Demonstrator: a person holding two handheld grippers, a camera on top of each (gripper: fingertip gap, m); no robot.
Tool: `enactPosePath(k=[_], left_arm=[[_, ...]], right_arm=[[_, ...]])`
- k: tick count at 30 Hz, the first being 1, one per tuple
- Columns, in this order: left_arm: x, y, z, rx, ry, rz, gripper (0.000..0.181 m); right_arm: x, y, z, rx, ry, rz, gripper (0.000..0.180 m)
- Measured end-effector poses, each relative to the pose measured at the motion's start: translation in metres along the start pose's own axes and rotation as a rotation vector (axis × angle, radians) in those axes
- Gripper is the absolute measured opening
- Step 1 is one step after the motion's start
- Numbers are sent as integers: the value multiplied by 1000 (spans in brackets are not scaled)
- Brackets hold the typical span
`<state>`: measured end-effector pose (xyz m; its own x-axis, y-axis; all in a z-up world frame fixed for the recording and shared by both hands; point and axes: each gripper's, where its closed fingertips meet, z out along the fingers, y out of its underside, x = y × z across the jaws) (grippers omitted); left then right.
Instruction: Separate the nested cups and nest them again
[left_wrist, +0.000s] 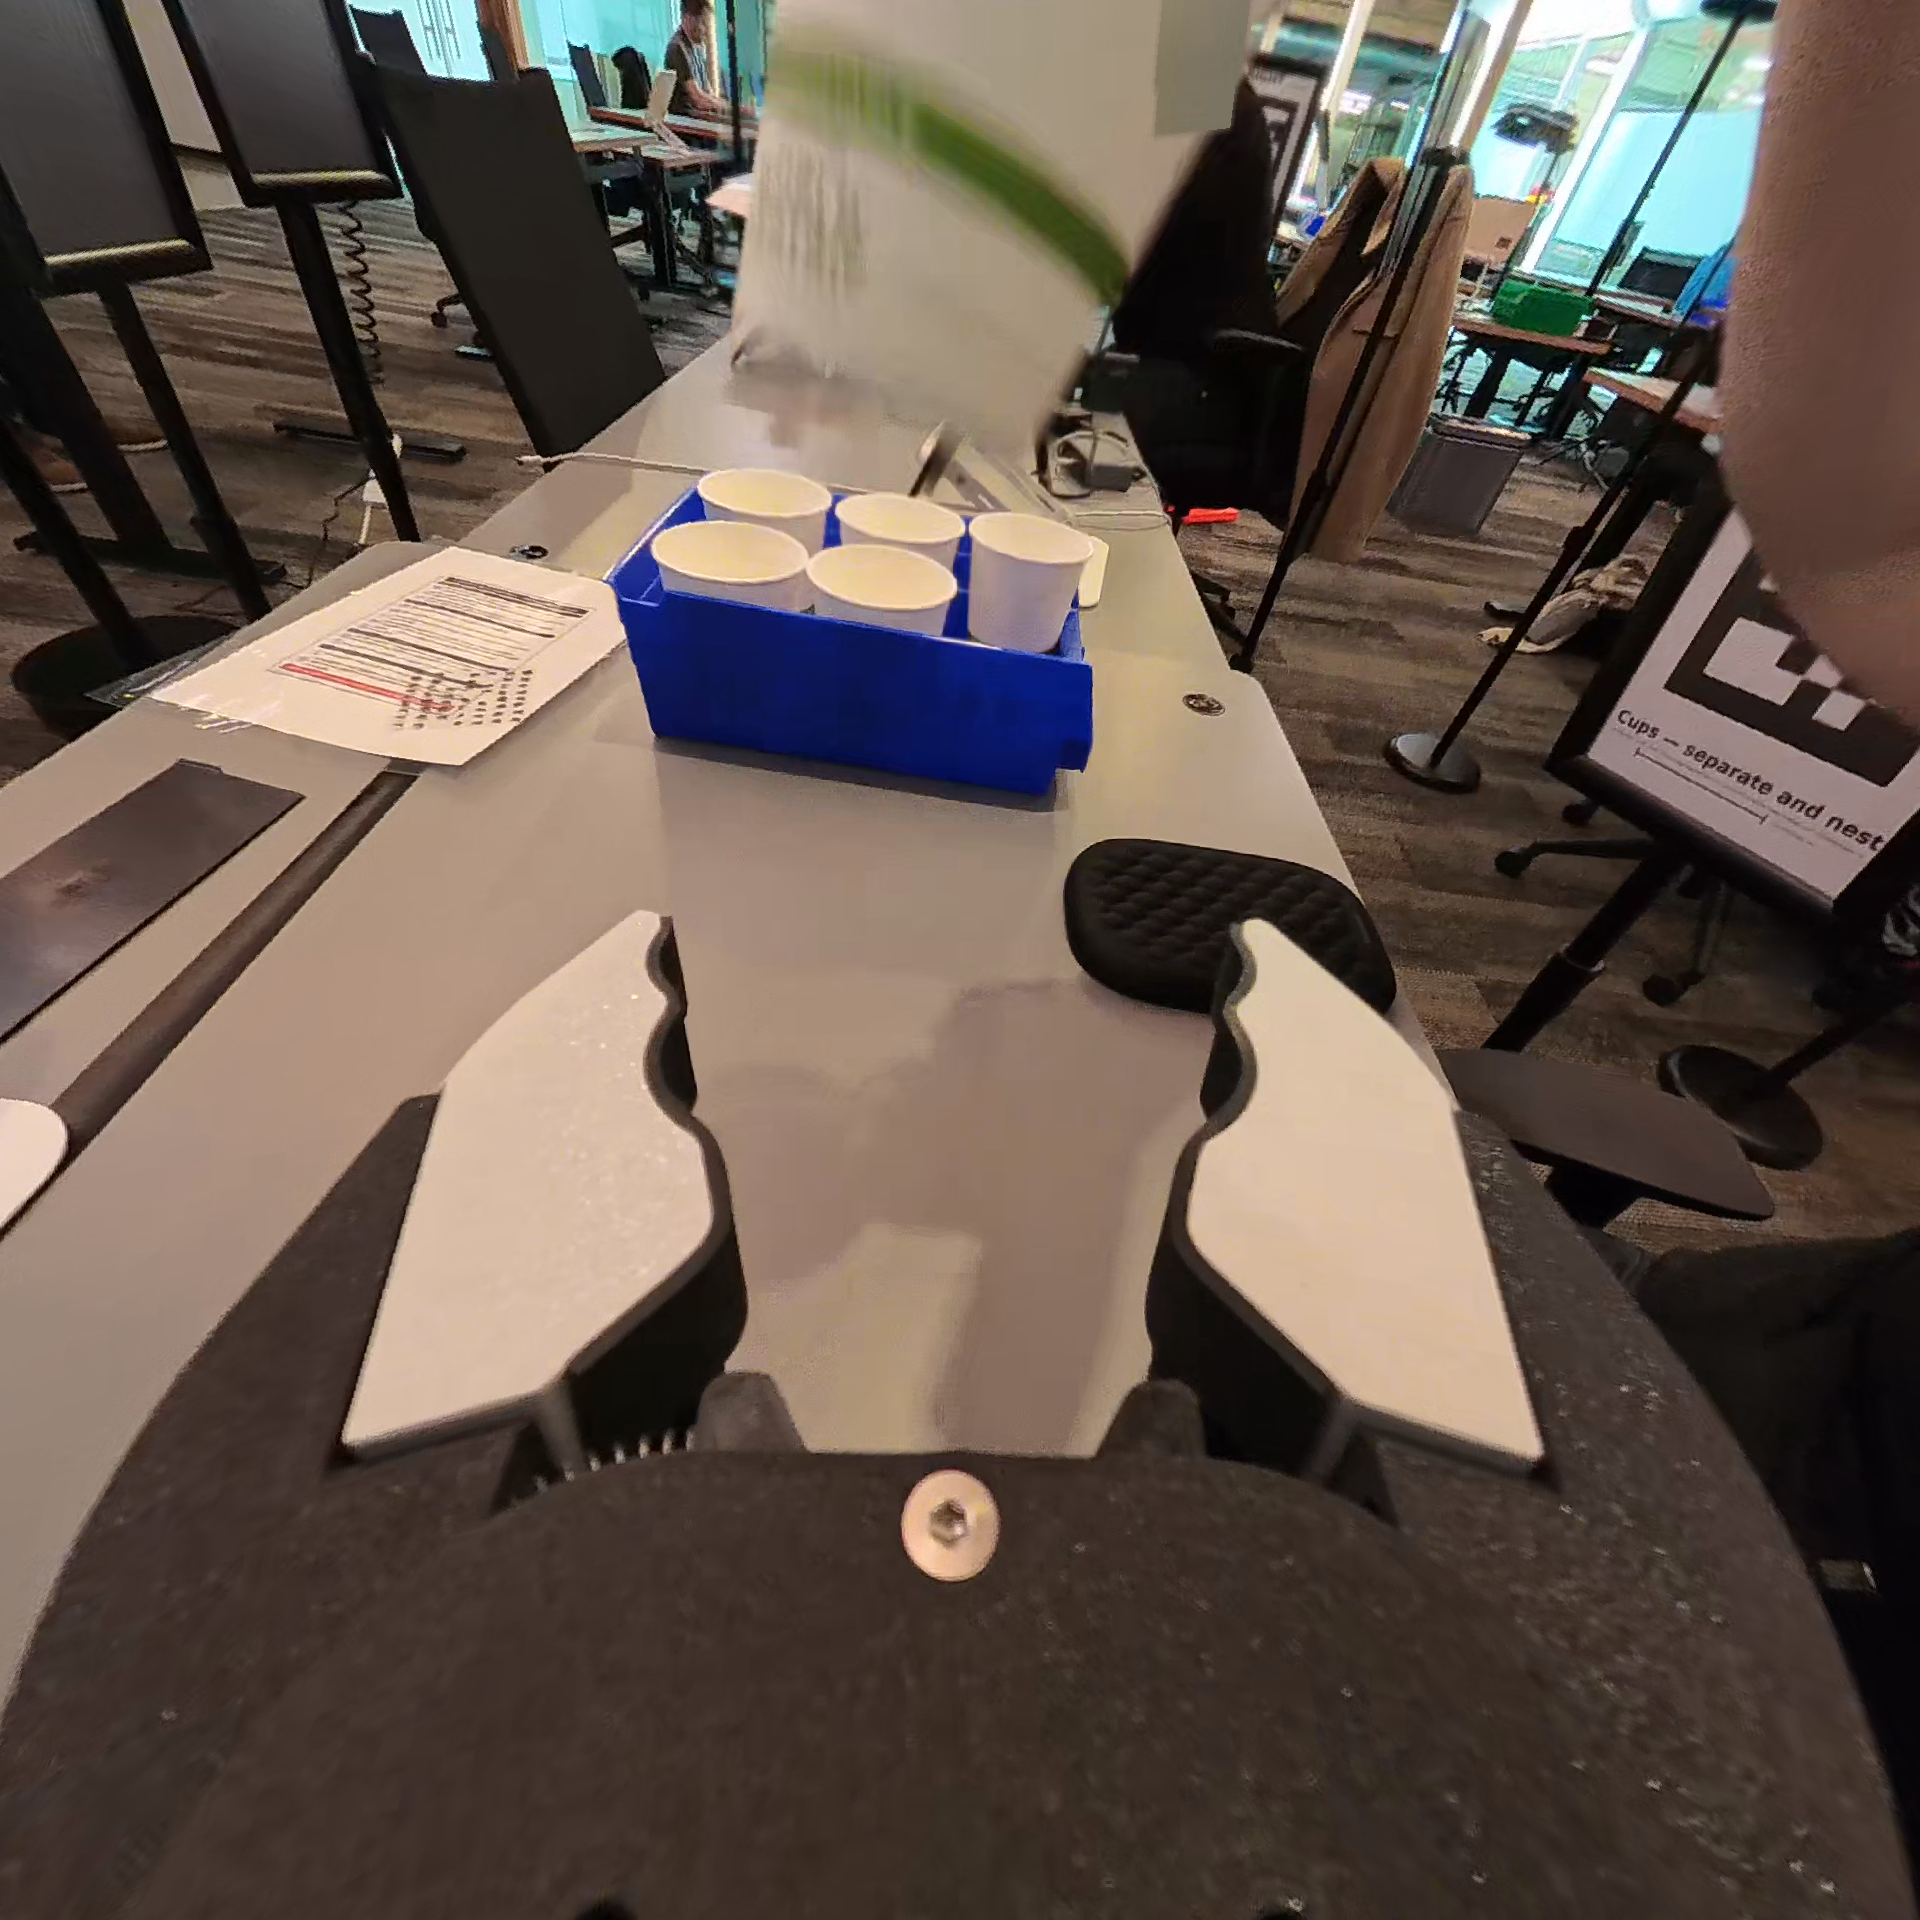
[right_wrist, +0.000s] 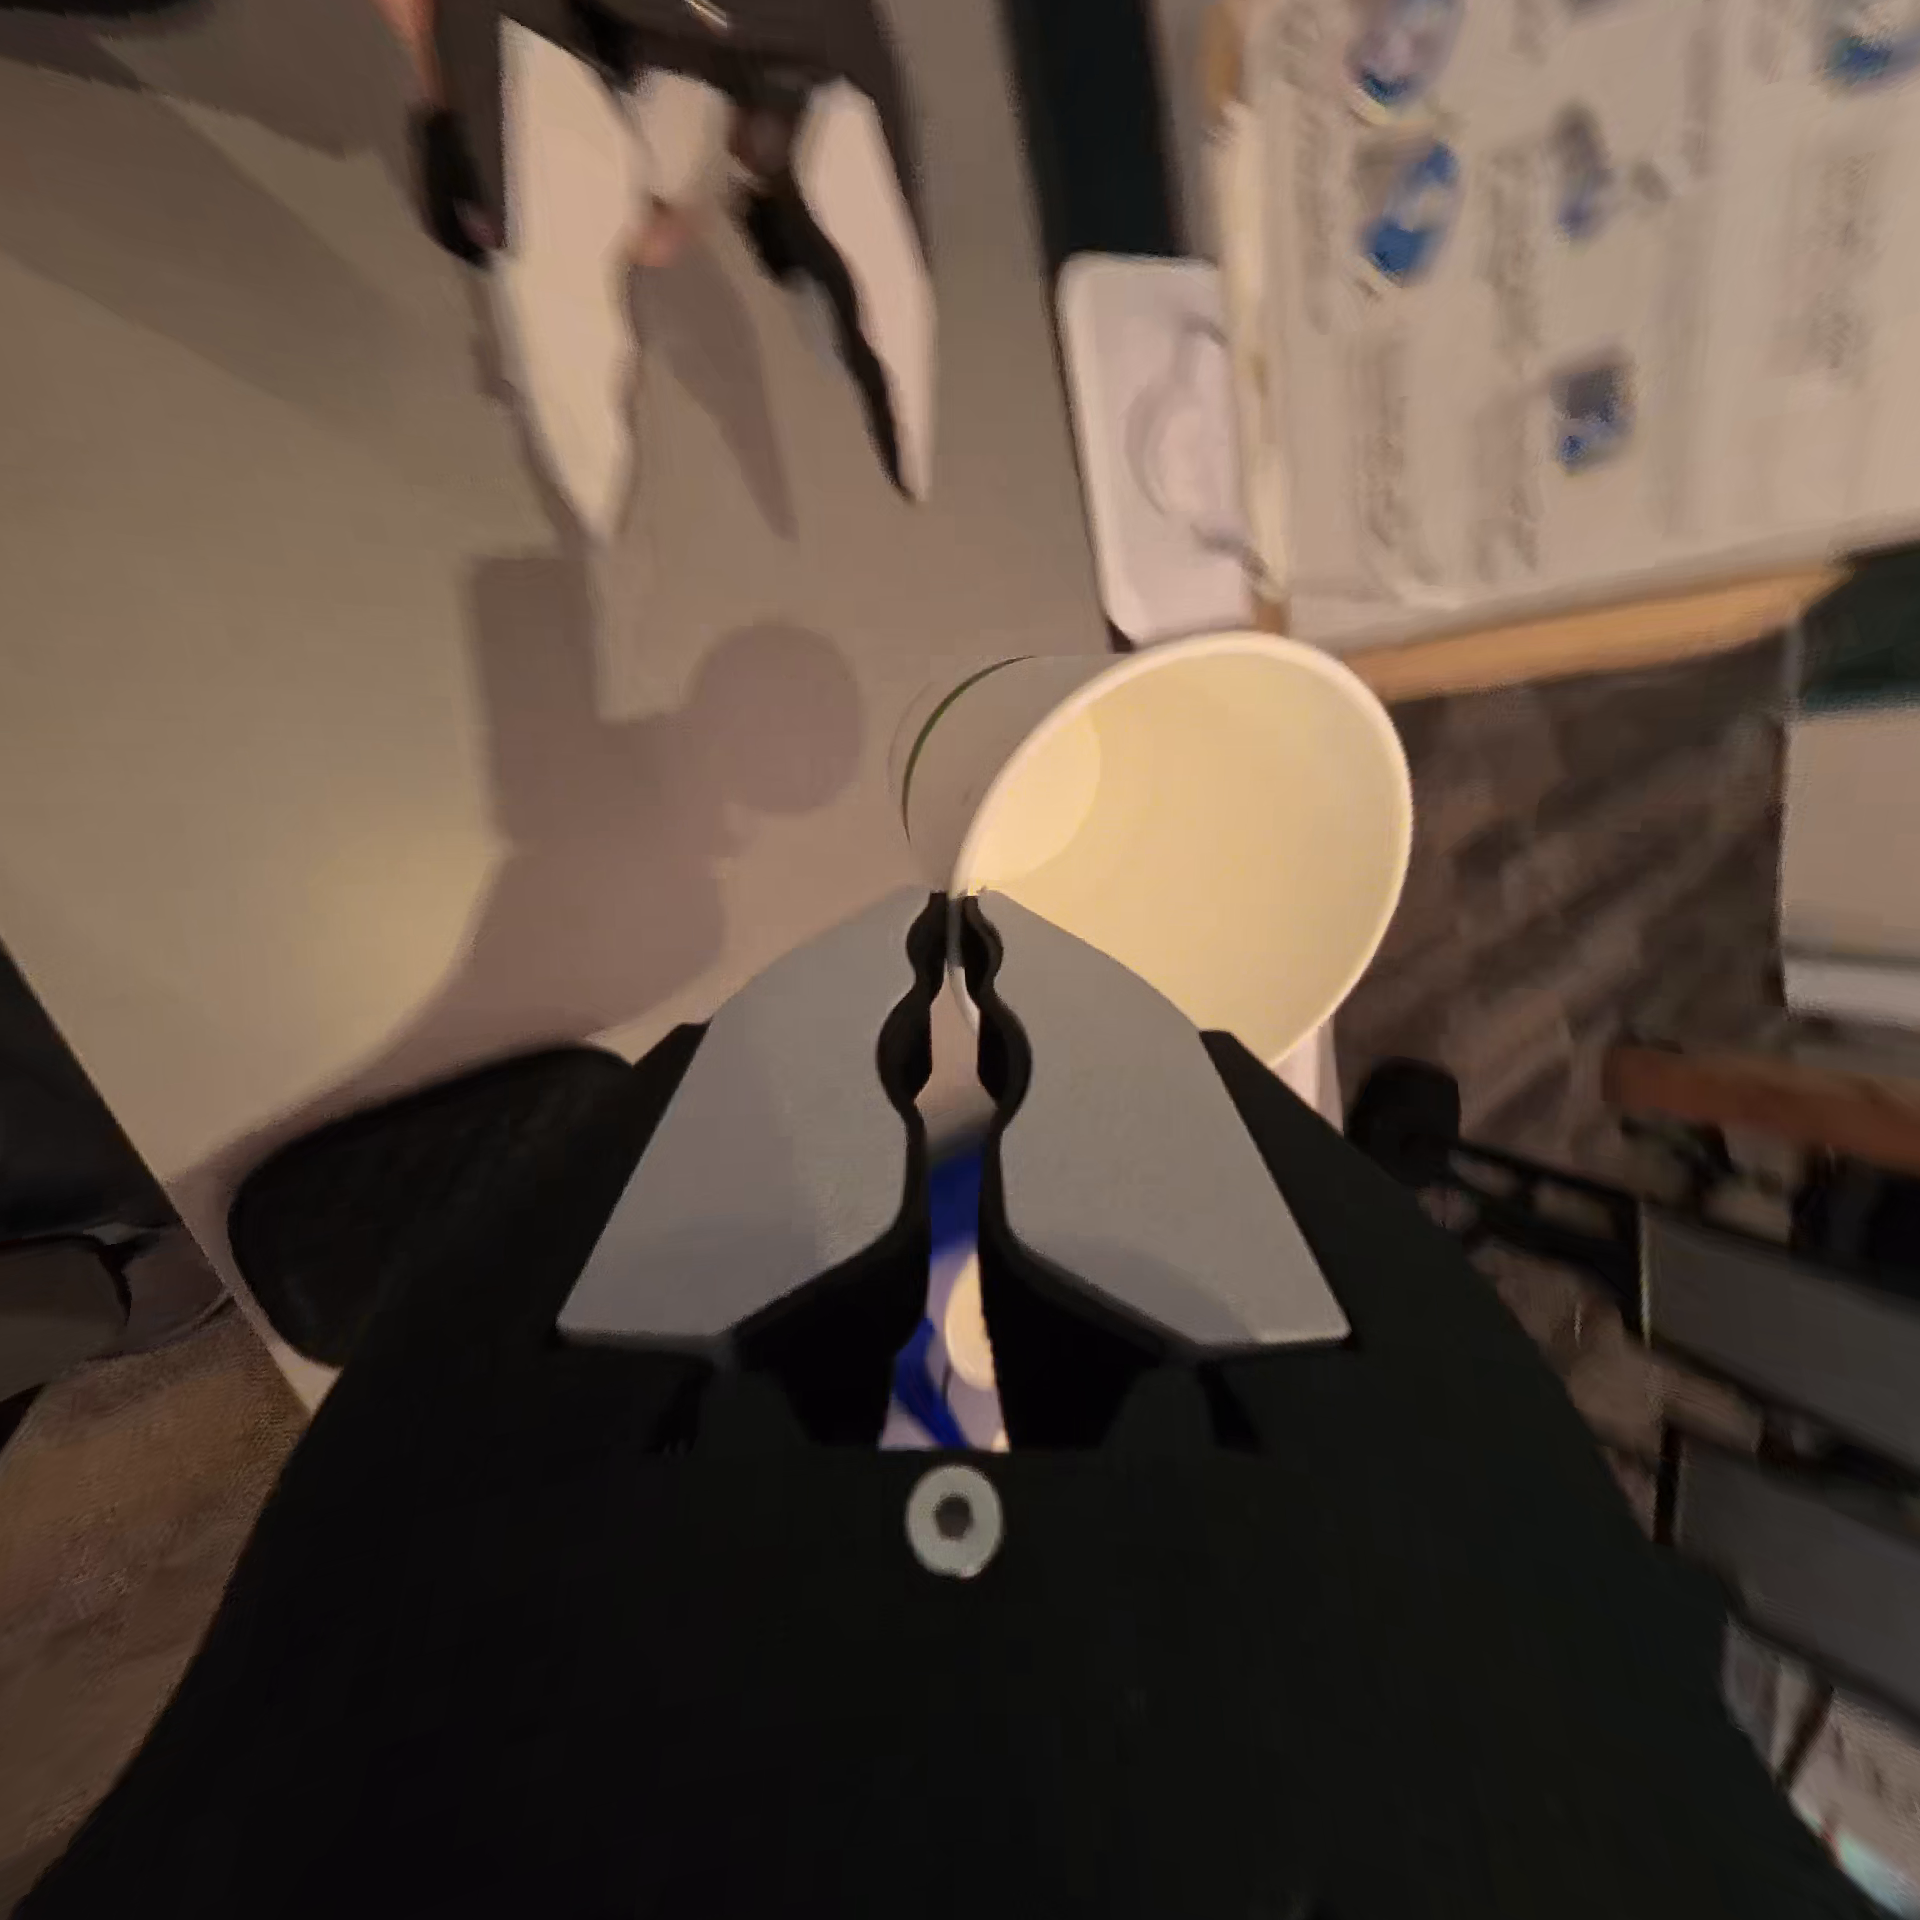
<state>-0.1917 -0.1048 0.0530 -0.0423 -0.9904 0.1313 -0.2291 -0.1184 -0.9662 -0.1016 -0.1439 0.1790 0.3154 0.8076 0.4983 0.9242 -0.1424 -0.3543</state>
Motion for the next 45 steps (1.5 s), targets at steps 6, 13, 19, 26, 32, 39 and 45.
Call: enactPosePath(k=[6, 13, 19, 26, 32, 39, 45], left_arm=[[2, 6, 4, -48, -6, 31, 94], [3, 16, 12, -103, -16, 46, 96], [0, 14, 9, -91, -23, 43, 95], [-3, 19, 11, -111, -24, 44, 94], [-3, 21, 12, -119, -21, 46, 94], [-2, 21, 12, -121, -18, 49, 94], [-1, 22, 13, -126, -16, 52, 94]], right_arm=[[40, 181, -51, -240, 154, 434, 2], [-28, 299, 12, -333, 72, 613, 2], [-49, 329, 49, -360, 20, 654, 2], [-63, 342, 80, -439, -56, 626, 2], [-70, 348, 92, -495, -96, 605, 2], [-76, 348, 93, -510, -116, 597, 2], [-80, 347, 94, -516, -127, 587, 2]])
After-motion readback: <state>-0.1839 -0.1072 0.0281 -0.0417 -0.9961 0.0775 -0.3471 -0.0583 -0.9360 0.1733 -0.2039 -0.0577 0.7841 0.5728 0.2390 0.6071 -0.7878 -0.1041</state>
